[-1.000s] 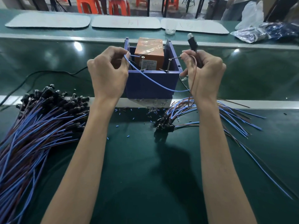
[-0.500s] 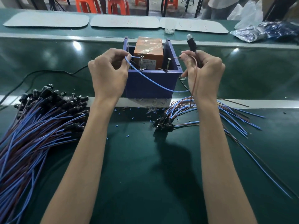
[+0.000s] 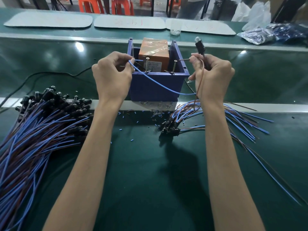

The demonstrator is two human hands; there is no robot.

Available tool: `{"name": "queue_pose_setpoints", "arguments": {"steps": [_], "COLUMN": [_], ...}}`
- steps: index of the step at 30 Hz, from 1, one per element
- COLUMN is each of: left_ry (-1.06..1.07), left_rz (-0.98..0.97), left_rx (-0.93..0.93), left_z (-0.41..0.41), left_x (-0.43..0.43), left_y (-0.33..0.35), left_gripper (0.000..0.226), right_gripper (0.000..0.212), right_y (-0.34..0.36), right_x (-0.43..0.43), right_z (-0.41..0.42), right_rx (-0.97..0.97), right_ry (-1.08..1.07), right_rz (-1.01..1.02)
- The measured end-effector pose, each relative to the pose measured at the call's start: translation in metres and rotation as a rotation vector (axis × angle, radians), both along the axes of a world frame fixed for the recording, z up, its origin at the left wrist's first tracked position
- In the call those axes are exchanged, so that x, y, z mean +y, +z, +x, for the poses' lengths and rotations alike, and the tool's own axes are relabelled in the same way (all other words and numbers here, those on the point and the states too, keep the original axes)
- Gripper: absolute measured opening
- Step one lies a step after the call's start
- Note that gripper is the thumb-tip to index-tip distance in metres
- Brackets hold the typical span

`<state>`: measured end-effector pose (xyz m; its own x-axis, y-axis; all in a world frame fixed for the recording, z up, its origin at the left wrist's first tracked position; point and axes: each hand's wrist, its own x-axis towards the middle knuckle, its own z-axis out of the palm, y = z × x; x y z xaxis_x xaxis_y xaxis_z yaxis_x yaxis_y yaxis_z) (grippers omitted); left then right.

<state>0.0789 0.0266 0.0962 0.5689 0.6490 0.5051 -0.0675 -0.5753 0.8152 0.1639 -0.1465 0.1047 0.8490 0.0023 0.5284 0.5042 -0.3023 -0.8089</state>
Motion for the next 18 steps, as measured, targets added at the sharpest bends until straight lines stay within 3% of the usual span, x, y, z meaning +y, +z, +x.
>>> {"name": "queue_pose_setpoints", "arguments": {"steps": [10, 18], "left_ry": [-0.101, -0.139], "left_rz": [-0.268, -0.321], "left_rx": [-0.037, -0.040], "left_z": [0.0027, 0.0007], "left_x": [0.0016, -0.0009], "left_y": [-0.0058, -0.0022], "left_gripper": [0.012, 0.014], "right_gripper": [0.015, 0.010], "right_y": [-0.0087, -0.0059], "right_x": [0.0079, 0.0027], "right_z": [0.0063, 0.0077], "right_rx": [0.219, 0.327], "right_ry": [0.058, 0.141], "right_rz": [0.111, 0.248]}}
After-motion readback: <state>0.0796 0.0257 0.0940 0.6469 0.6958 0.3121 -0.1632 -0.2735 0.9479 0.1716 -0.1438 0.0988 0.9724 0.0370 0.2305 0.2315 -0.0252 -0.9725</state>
